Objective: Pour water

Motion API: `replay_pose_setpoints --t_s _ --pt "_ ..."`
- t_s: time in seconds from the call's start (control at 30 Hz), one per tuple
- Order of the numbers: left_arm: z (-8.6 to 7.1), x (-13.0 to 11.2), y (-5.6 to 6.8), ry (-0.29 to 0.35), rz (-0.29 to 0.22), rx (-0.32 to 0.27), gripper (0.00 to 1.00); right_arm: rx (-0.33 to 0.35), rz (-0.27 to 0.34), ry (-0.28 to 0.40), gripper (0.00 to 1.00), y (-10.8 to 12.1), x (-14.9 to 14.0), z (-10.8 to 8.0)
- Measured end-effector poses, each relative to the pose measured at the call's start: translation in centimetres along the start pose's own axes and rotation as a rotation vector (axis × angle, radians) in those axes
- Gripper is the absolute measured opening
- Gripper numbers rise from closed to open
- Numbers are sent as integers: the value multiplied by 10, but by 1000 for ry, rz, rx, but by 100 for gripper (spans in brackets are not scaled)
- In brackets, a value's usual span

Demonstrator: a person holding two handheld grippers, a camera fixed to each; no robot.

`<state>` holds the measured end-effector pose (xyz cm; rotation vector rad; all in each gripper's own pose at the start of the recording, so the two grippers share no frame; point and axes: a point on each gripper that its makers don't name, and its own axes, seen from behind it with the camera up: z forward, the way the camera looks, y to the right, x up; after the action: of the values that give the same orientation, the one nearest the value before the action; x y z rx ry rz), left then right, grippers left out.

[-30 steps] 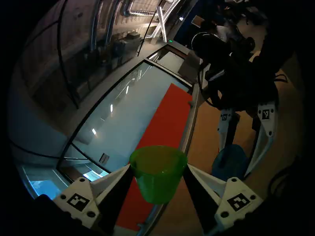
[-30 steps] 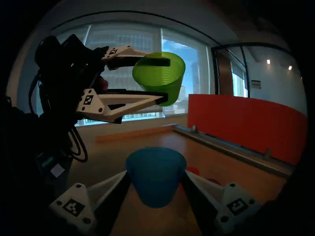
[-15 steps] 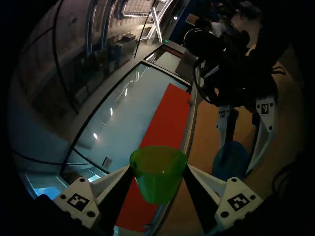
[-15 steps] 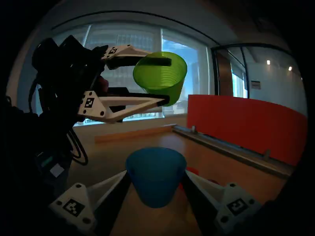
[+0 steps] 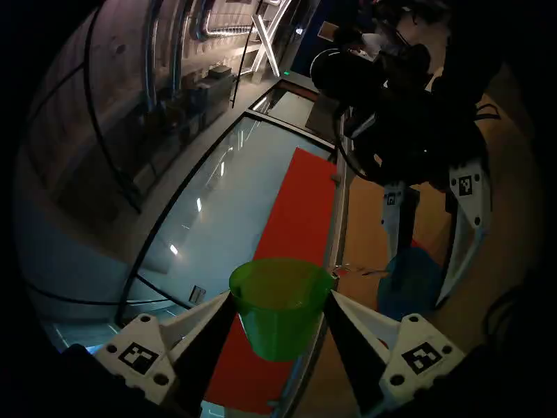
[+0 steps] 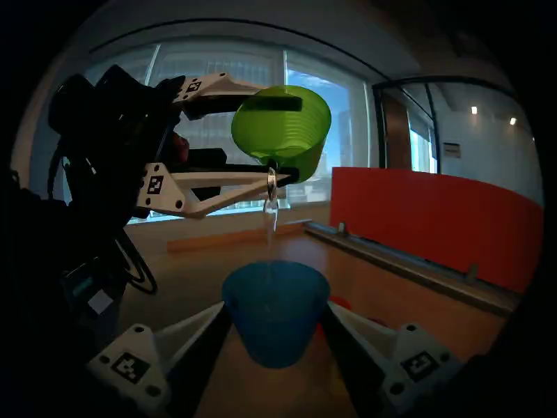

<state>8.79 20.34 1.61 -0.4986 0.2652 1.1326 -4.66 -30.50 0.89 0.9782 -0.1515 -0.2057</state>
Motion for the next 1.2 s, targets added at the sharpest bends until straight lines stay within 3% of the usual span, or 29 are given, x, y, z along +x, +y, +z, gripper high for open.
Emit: replay_pose_setpoints --t_s 1.2 --pt "-4 7 -4 7 88 18 85 -14 1 1 88 6 -1 -6"
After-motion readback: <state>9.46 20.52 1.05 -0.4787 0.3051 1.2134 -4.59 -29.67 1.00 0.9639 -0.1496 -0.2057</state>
